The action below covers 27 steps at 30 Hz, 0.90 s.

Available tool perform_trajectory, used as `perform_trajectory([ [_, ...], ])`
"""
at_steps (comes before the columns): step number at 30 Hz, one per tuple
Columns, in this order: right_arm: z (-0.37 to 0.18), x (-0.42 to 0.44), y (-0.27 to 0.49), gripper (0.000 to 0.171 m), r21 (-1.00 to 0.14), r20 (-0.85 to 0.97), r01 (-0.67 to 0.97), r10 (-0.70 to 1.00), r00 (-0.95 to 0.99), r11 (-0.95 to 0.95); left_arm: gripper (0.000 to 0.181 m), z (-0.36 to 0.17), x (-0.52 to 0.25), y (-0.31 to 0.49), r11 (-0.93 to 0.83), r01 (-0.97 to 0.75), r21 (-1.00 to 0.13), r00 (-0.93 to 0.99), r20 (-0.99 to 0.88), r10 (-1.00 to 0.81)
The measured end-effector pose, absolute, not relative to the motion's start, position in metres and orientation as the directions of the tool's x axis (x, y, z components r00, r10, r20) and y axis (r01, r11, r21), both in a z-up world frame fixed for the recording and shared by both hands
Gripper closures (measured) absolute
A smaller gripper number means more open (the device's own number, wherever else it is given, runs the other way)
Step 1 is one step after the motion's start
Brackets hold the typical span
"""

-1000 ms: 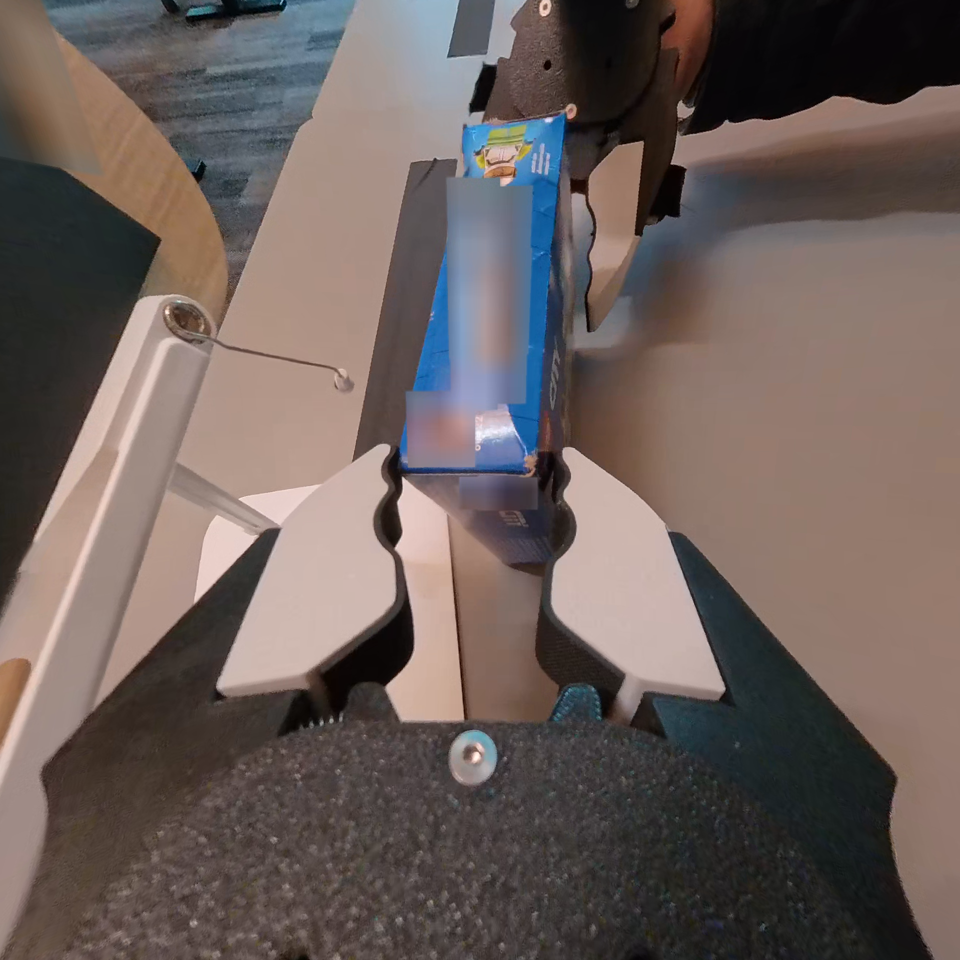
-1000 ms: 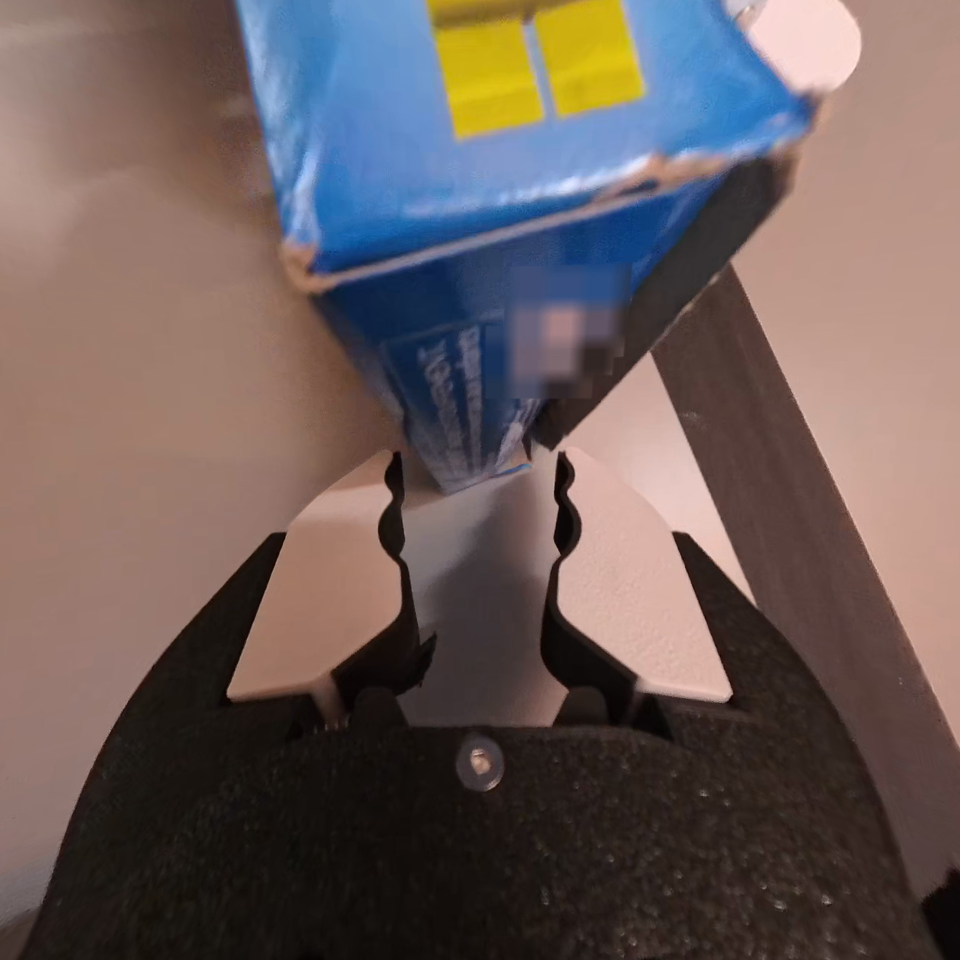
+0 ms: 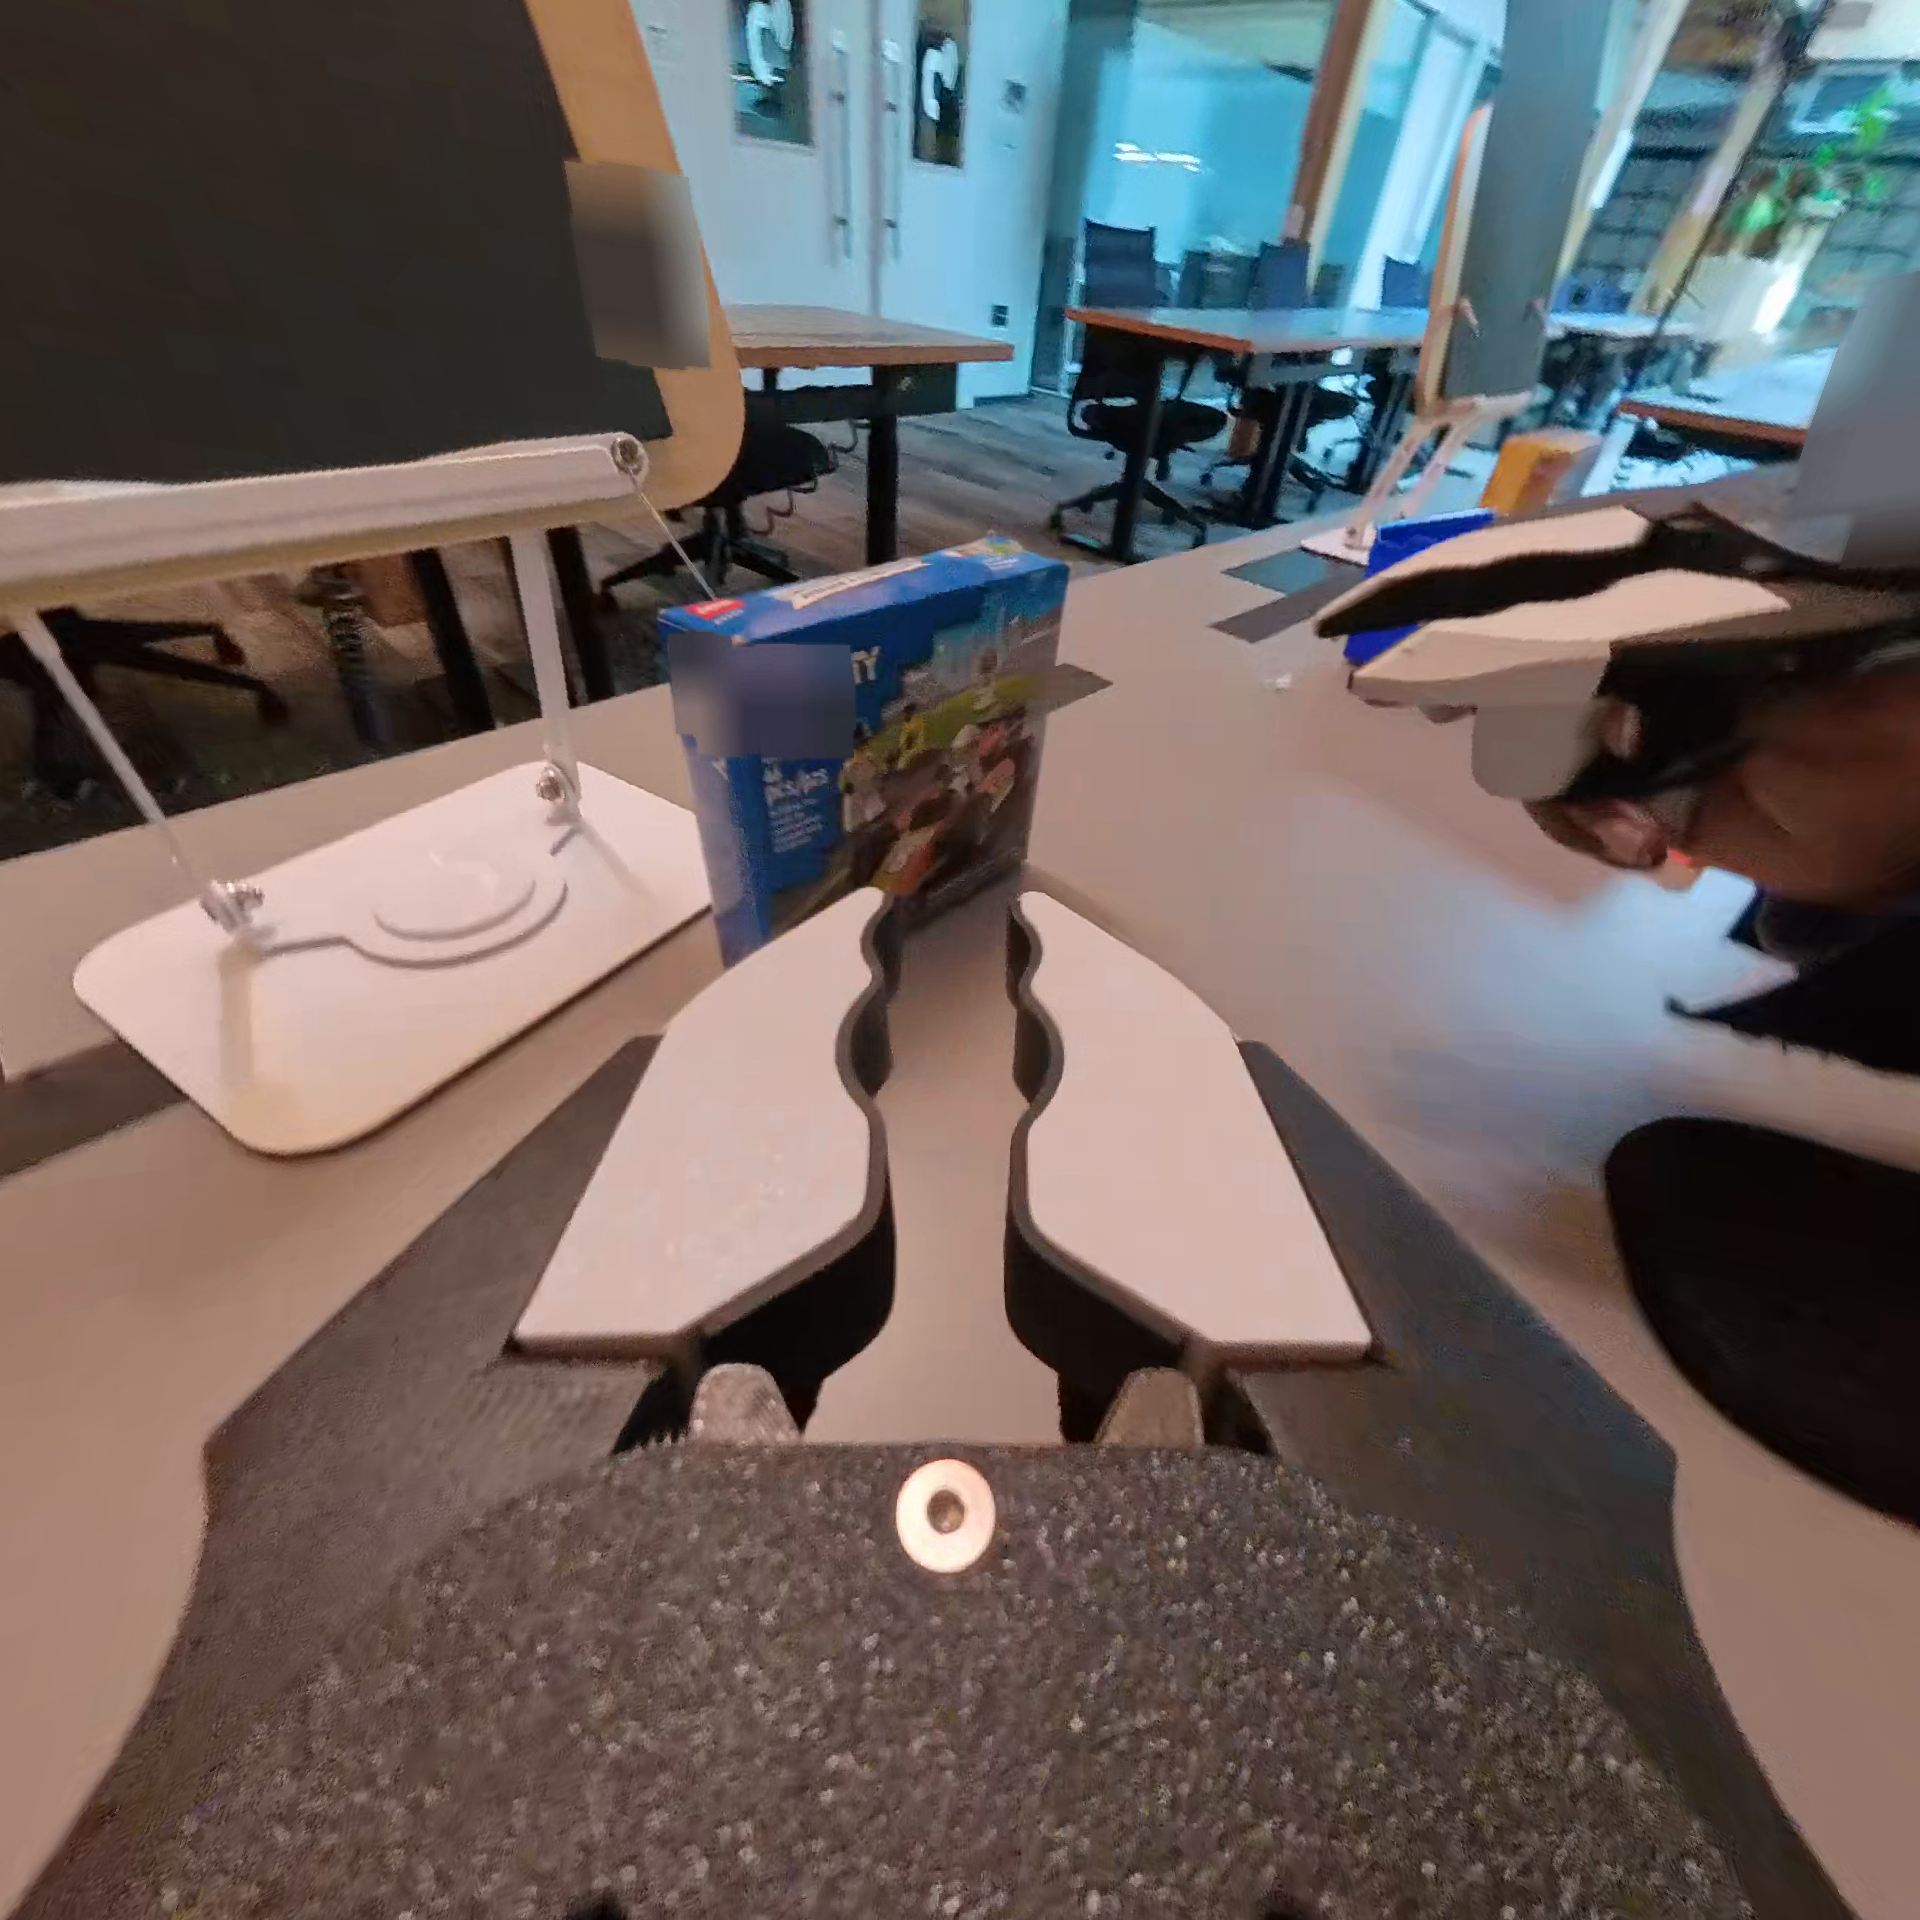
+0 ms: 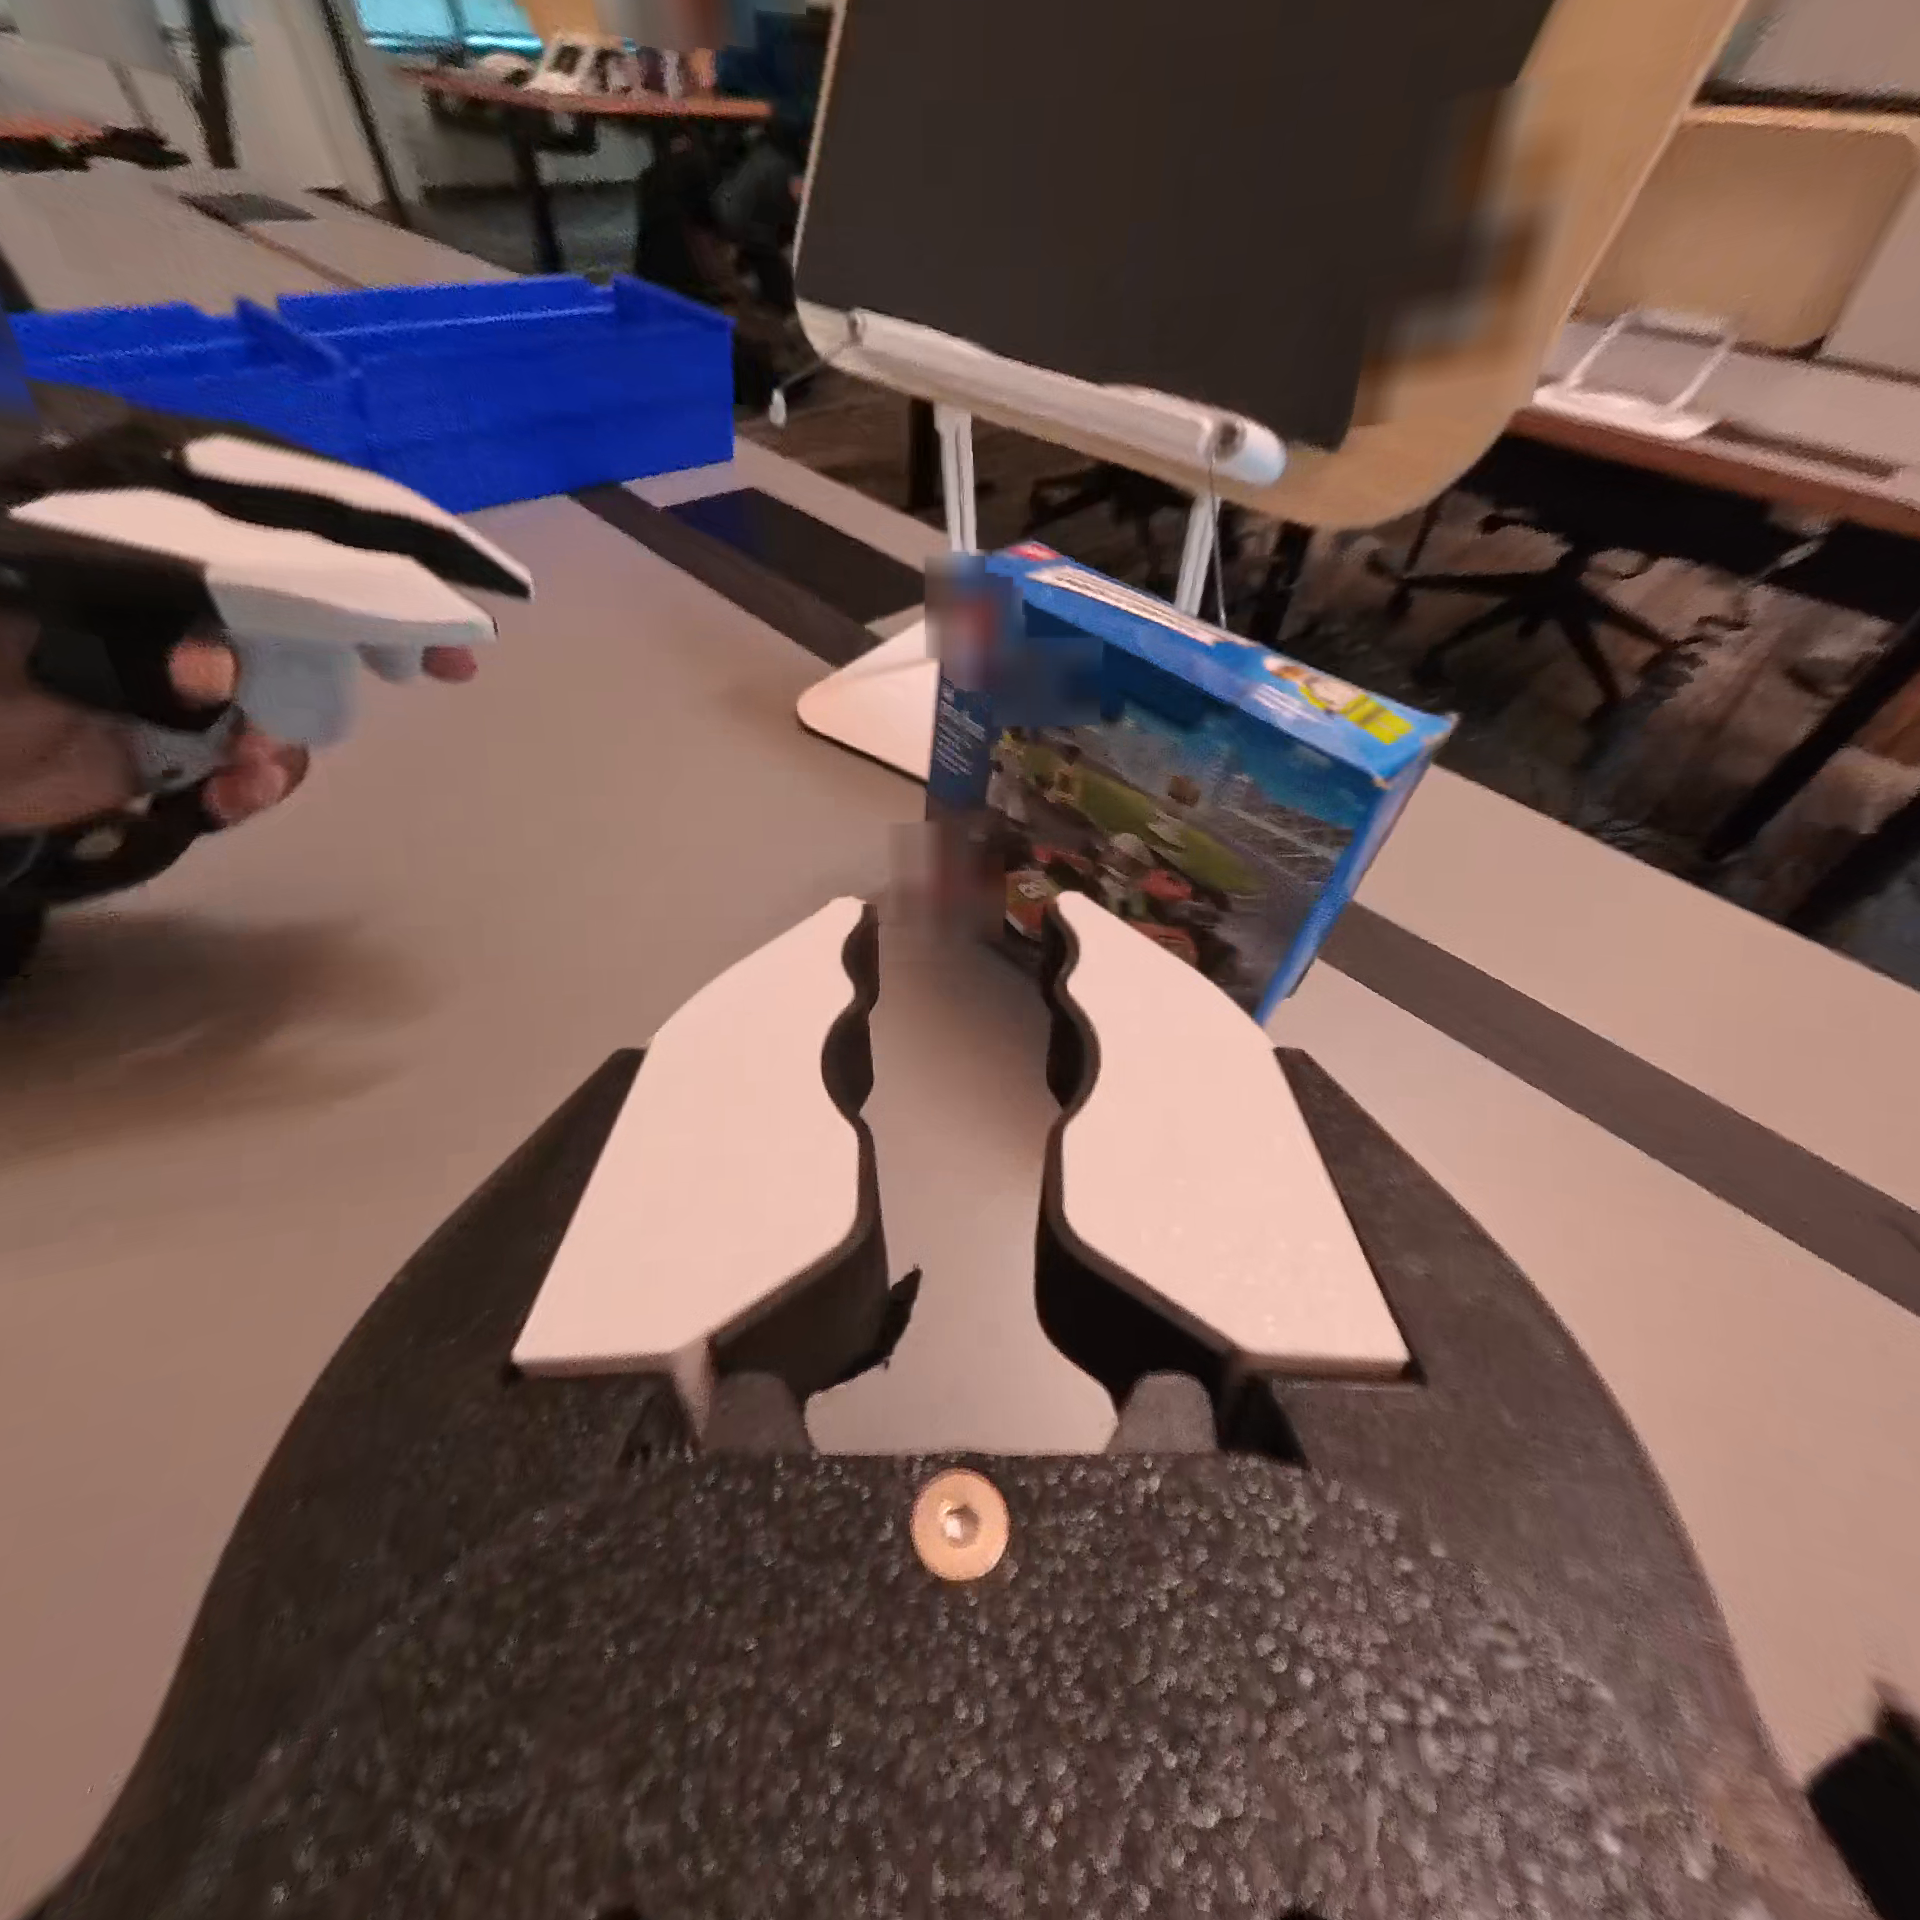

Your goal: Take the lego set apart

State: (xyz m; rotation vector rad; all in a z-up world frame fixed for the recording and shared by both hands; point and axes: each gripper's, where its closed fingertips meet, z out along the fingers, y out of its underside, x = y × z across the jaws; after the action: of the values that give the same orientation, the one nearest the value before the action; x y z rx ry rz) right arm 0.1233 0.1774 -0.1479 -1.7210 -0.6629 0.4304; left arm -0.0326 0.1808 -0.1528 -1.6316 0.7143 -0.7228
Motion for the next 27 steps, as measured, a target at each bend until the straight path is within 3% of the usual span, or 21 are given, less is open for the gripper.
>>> perform_trajectory([
  [7,-0.141,0.103,0.120,0.171,-0.989,0.045,0.095,0.381,0.923,-0.111,0.181,-0.151,-0.040,0.126,-0.158,0.017,-0.987,0.758,0.116,-0.642],
  [11,-0.177,0.108,0.113,0.171,-0.981,0.003,0.049,0.237,0.972,-0.187,0.181,-0.166,-0.039,0.120,-0.141,0.033,-0.989,0.821,0.107,-0.561],
  [17,-0.216,0.116,0.118,0.171,-0.960,-0.128,-0.082,0.159,0.979,-0.266,0.181,-0.222,-0.016,0.143,-0.228,0.065,-0.972,0.884,0.162,-0.438],
  [22,-0.214,0.109,0.123,0.171,-0.974,0.001,0.036,0.153,0.988,-0.222,0.181,-0.221,-0.012,0.151,-0.180,0.005,-0.984,0.906,0.081,-0.416],
  [27,-0.213,0.109,0.122,0.171,-0.977,0.014,0.045,0.145,0.989,-0.210,0.181,-0.219,-0.008,0.150,-0.155,-0.029,-0.988,0.906,0.040,-0.422],
])
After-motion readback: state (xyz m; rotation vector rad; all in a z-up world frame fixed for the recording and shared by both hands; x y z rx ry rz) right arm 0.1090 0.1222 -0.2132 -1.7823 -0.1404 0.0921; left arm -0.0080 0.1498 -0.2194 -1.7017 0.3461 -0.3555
